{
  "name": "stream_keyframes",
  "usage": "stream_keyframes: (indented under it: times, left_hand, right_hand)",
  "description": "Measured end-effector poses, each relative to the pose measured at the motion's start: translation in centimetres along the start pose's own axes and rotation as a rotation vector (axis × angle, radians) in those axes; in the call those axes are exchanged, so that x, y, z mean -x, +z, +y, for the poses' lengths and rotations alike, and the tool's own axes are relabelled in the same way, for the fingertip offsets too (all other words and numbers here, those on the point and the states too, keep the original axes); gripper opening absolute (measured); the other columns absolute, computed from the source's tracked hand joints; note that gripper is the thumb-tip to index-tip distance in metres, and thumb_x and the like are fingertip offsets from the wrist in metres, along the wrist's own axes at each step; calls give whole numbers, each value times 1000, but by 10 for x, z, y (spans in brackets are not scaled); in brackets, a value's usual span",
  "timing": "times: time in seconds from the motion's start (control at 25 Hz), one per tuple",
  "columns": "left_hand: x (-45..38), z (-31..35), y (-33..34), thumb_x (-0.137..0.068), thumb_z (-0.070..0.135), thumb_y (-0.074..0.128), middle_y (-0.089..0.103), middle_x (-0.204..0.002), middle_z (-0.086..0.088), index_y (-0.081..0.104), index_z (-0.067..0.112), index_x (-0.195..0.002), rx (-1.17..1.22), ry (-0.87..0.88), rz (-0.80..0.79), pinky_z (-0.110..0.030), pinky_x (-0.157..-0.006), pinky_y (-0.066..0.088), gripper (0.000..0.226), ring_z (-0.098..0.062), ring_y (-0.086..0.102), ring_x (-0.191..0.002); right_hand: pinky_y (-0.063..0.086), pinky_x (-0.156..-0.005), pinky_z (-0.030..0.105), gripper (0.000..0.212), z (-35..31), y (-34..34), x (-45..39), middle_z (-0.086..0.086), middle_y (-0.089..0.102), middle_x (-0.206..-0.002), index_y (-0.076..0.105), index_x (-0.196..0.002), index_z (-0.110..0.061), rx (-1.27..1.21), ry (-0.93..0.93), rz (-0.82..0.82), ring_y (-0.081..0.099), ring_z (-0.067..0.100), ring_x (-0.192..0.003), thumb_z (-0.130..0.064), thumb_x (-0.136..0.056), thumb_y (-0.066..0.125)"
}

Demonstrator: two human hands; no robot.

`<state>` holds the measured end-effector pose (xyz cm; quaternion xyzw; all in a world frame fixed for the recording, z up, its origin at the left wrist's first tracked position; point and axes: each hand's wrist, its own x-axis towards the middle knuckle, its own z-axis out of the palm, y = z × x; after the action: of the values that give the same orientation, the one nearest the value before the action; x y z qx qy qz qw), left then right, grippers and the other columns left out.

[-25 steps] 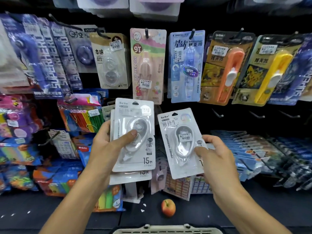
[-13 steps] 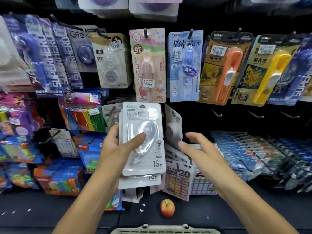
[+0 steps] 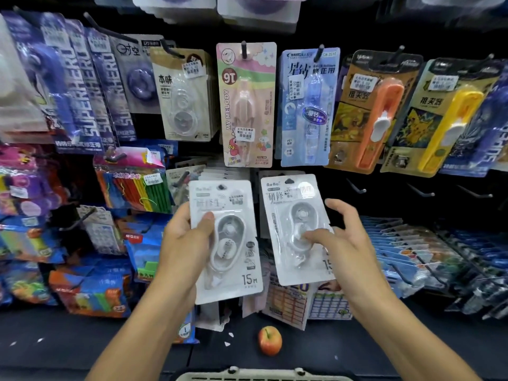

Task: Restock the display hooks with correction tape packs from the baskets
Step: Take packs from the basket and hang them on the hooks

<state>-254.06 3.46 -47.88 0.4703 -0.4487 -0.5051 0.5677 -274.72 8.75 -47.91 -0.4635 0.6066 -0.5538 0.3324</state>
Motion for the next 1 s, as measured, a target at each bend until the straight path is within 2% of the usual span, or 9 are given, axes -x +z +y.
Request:
stream_keyframes:
  times: [0.16,0.28,0.44,0.52,0.6,0.68,0.8,0.88,1.0]
  left_hand:
    - [-1,8,-6,-104,15,53,80,-101,4,70,31,-106,23,37,34,-42,-80,61,24,-21,77,-93]
    - [2,7,0,-105,14,51,80,-98,6,69,29,-107,16,32,21,-33,-67,63,23,-18,77,-87]
    - [1,8,2,-105,14,50,80,-93,7,68,28,-106,24,34,32,-28,-57,61,23,-15,78,-80]
    - [-1,7,1,-105,14,50,80,-93,7,68,29,-105,40,46,37,-27,-56,61,23,-13,77,-78]
    - [-1,6,2,-105,14,51,80,-93,7,68,29,-105,36,48,28,-27,-56,61,23,-12,77,-77]
    - [-2,5,4,-105,15,51,80,-94,9,69,30,-104,15,42,19,-28,-60,61,23,-12,77,-81]
    - [-2,1,14,-105,14,51,80,-94,8,68,29,-104,11,35,-17,-29,-60,60,23,-12,77,-80]
    - [4,-4,25,-105,16,50,80,-98,7,65,29,-108,0,23,-144,-28,-59,61,21,-14,78,-81]
    - [13,-18,34,-104,22,51,76,-108,15,61,32,-118,-196,176,-327,-19,-71,58,20,-6,74,-95]
  right_hand:
    - [56,-67,44,41,-3,-1,7,-15,67,-100,50,-111,-61,166,-40,-9,68,19,-79,-52,-73,62]
    - [56,-75,44,35,-2,0,7,-17,65,-105,53,-111,-57,186,-36,17,68,16,-82,-41,-84,68]
    - [58,-77,49,44,-8,-5,5,-9,69,-108,61,-110,-53,76,46,41,69,22,-89,-46,-67,68]
    - [58,-81,52,45,-9,-14,0,-11,69,-105,59,-111,-55,214,43,5,71,22,-88,-52,-66,65]
    - [60,-76,46,41,-11,-22,-5,-12,69,-106,57,-115,-55,296,36,-50,72,18,-83,-48,-77,68]
    - [59,-63,34,50,-10,-23,-9,-11,66,-115,51,-131,-53,180,82,-139,72,11,-78,-27,-92,67]
    - [54,-90,34,70,3,-8,-7,-15,42,-150,32,-147,-52,173,131,-249,58,14,-123,-31,-93,70]
    - [54,-89,33,70,12,10,-2,-18,58,-136,39,-139,-47,27,35,-291,64,13,-117,-40,-82,80]
    - [61,-70,36,54,18,20,-7,-2,78,-104,46,-113,-35,-229,-107,-126,76,20,-90,-23,-78,86]
